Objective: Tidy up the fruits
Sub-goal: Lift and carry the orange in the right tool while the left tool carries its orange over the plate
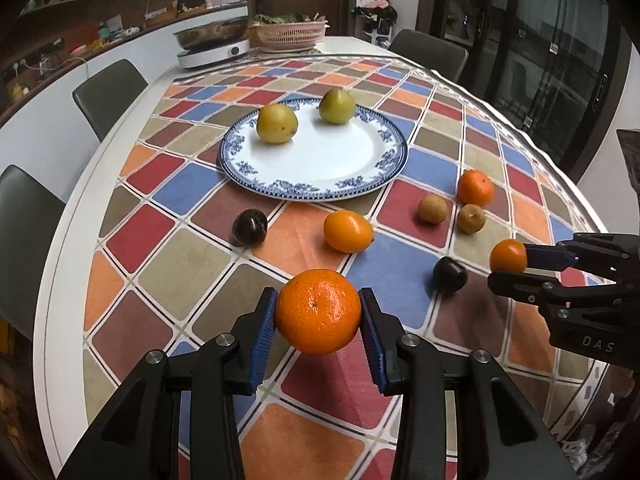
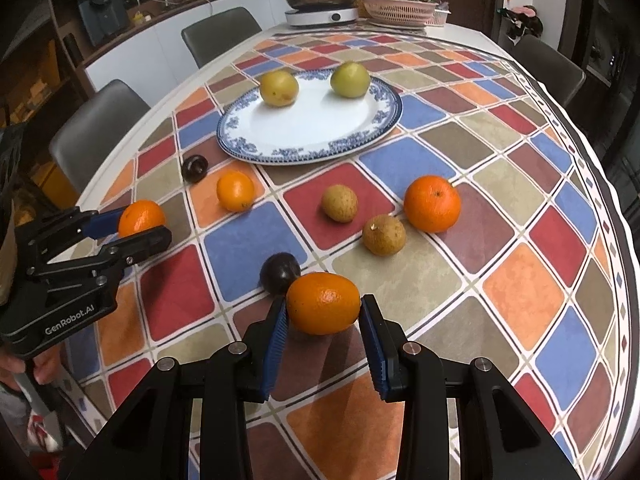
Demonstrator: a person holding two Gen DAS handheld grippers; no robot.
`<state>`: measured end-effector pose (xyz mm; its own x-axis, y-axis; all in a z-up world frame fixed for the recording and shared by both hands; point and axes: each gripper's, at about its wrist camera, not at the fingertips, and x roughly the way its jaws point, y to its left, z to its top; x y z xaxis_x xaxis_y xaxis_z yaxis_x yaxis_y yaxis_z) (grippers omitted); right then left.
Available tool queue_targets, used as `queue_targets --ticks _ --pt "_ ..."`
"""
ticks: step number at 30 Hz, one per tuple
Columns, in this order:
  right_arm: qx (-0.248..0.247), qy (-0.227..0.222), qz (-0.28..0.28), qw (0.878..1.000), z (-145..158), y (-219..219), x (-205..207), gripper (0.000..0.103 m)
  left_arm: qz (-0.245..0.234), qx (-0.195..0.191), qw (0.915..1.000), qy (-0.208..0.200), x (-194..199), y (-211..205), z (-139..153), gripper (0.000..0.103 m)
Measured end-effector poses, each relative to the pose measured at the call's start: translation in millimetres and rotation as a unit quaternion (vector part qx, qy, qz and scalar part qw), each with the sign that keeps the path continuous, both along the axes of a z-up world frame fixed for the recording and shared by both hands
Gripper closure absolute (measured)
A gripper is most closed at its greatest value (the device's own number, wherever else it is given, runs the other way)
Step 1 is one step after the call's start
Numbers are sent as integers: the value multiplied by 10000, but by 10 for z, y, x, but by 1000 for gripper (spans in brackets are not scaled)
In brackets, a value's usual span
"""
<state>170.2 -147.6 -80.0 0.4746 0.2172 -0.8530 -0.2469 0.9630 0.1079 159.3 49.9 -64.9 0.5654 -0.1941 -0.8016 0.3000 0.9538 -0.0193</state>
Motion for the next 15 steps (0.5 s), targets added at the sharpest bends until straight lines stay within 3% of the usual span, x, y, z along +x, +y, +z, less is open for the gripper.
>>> queue_targets --ticks 15 --pt "190 -578 299 9977 366 -28 -45 66 191 -133 9989 -404 -148 -57 391 63"
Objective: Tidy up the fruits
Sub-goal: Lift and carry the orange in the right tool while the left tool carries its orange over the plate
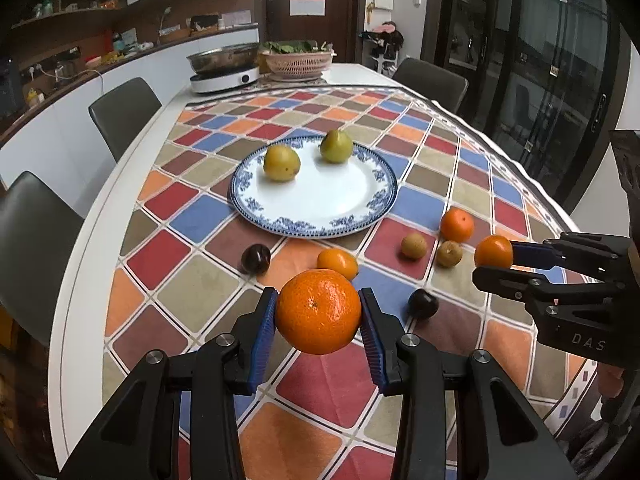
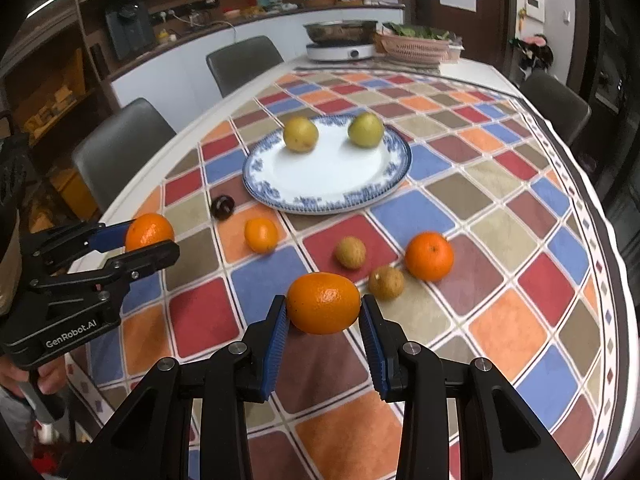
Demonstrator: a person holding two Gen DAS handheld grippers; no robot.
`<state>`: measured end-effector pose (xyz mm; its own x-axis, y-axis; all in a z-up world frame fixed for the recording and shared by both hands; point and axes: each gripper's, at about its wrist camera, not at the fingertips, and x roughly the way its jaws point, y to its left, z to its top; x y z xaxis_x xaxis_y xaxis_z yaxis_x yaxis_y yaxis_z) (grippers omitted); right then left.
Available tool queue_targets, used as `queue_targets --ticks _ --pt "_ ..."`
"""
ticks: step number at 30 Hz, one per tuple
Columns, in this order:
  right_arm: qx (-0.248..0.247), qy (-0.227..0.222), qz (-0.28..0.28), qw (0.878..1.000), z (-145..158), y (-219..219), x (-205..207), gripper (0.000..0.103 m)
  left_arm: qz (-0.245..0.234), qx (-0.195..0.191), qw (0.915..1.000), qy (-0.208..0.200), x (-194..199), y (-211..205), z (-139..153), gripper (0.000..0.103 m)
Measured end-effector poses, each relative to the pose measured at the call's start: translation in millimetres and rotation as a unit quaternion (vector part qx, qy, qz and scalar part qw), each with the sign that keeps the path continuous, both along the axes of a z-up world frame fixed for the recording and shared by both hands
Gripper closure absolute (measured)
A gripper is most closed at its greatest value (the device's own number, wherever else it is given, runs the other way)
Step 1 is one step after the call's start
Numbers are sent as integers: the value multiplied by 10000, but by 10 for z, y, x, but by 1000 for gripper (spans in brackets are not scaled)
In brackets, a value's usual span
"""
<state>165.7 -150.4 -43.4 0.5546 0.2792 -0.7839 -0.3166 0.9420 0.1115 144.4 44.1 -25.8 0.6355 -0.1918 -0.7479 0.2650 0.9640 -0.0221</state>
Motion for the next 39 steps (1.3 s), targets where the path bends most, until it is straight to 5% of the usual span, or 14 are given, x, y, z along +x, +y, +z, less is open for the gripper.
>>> queue_targets --ticks 23,39 --pt "280 -646 504 9962 543 -93 409 66 79 -168 9988 -452 327 -237 432 63" --pt "70 -573 755 9955 519 -79 1115 66 211 -314 9991 -177 1010 -334 342 63"
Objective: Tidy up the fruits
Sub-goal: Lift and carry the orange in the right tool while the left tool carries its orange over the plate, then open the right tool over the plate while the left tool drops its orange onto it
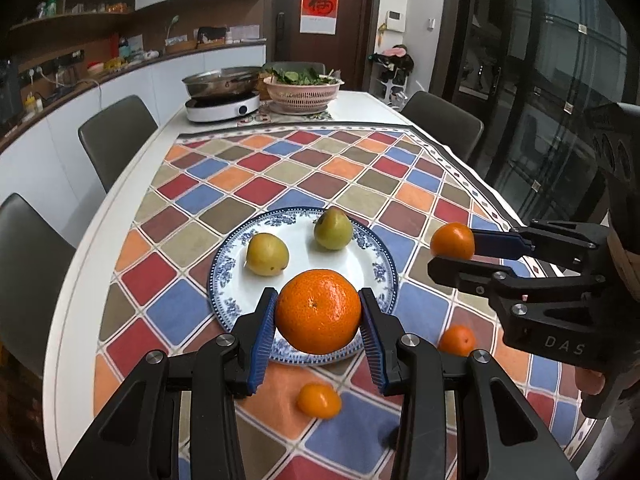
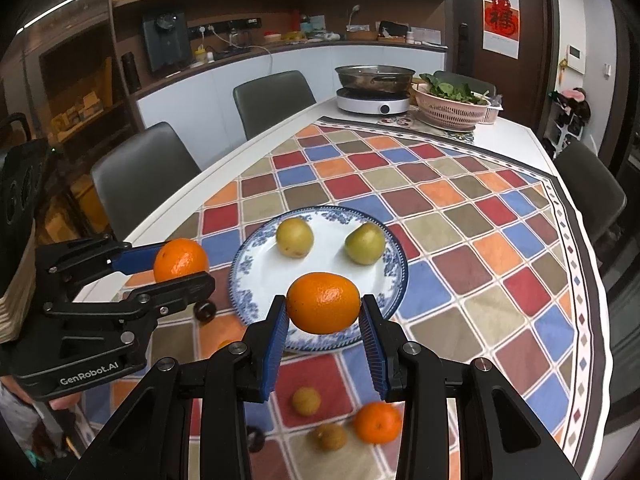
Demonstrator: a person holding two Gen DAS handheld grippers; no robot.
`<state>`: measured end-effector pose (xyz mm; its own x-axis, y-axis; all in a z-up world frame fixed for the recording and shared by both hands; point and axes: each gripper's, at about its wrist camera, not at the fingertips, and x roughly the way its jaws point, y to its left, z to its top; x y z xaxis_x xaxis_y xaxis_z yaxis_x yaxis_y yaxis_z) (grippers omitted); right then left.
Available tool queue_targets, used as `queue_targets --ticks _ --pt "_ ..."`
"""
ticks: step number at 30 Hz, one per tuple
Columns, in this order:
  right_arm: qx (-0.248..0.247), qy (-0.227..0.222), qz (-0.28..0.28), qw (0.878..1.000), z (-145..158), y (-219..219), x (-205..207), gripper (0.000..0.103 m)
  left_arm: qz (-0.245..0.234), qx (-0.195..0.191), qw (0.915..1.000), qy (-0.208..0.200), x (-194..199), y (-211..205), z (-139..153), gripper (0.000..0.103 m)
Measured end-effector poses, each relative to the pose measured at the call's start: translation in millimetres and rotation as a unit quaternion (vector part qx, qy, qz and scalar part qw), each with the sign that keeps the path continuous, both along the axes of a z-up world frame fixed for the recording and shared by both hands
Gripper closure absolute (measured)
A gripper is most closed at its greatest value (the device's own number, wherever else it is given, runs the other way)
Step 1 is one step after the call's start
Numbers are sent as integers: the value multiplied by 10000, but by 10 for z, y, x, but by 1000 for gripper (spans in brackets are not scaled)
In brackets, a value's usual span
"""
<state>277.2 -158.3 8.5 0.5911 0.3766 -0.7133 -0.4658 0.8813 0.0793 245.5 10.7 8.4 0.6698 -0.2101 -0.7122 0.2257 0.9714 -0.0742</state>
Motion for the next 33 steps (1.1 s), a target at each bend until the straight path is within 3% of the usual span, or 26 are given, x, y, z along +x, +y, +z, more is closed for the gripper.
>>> queue_targets --ticks 10,16,33 --pt "-304 394 107 9987 -247 56 547 66 11 -222 9985 510 576 -24 -246 63" --pt "-459 608 214 9969 -430 89 803 66 47 -88 9976 691 856 -39 -460 63" --pt "-663 954 365 9926 -847 204 1152 66 140 -29 9937 1108 1201 25 -772 63"
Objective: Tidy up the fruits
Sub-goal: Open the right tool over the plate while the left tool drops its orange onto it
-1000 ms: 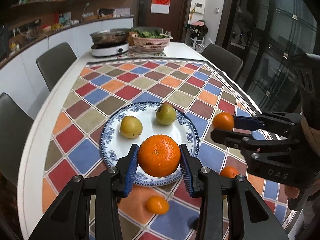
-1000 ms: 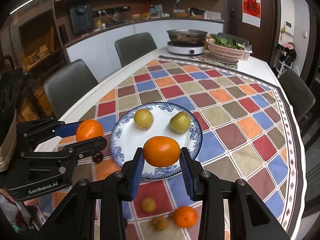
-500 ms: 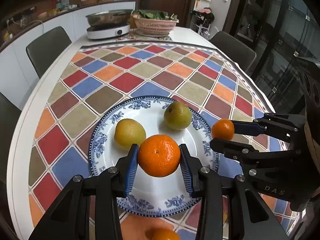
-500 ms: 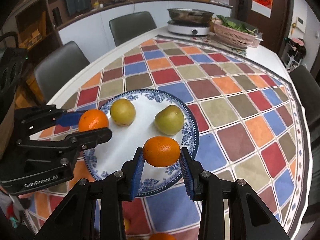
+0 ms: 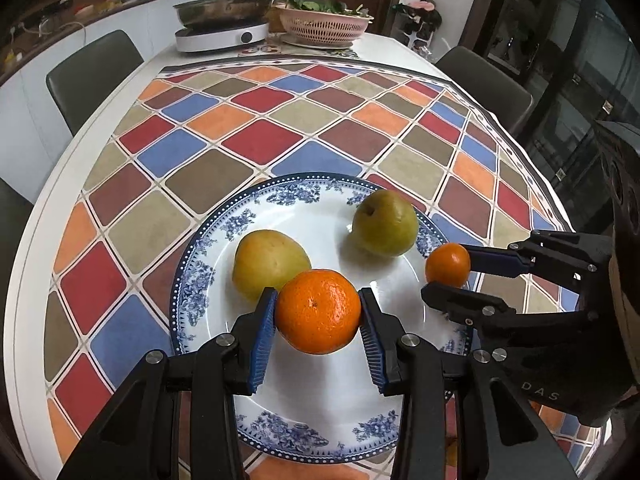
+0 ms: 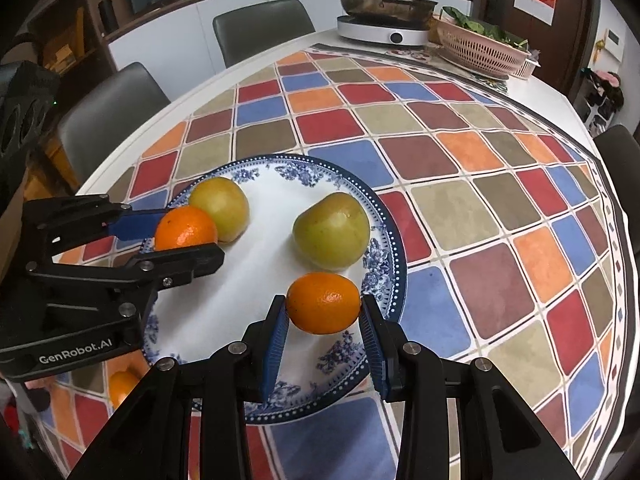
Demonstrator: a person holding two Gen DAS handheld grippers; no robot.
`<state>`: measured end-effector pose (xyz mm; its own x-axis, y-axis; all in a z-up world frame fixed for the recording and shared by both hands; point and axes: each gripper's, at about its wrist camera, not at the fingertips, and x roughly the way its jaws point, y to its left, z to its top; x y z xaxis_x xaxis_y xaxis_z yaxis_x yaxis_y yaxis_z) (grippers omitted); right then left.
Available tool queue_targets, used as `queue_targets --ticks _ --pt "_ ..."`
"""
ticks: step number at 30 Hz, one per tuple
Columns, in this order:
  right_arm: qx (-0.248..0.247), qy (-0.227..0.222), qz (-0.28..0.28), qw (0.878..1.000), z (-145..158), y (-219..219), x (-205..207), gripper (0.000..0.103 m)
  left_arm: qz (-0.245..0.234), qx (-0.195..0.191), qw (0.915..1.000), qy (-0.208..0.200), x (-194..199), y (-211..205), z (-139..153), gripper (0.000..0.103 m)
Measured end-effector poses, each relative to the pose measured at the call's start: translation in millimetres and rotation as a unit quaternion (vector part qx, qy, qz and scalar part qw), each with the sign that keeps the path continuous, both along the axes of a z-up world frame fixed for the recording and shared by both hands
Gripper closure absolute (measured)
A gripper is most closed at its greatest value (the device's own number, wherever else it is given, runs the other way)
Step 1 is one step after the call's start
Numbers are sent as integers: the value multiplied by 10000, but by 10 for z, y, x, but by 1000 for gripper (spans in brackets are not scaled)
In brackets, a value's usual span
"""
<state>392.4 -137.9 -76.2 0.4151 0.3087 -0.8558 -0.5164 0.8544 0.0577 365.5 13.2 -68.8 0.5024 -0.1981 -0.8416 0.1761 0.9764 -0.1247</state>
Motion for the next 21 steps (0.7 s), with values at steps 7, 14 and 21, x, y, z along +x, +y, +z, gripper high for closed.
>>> queue_targets --ticks 7,14,21 --pt "10 -27 -11 10000 -22 9 23 66 -39 25 10000 8 17 0 7 57" --pt "83 -65 -144 9998 22 -58 5 65 -14 184 9997 -132 -96 43 103 53" --pt "151 -400 -256 9988 273 -124 -202 65 -25 244 9987 -439 -401 57 339 53"
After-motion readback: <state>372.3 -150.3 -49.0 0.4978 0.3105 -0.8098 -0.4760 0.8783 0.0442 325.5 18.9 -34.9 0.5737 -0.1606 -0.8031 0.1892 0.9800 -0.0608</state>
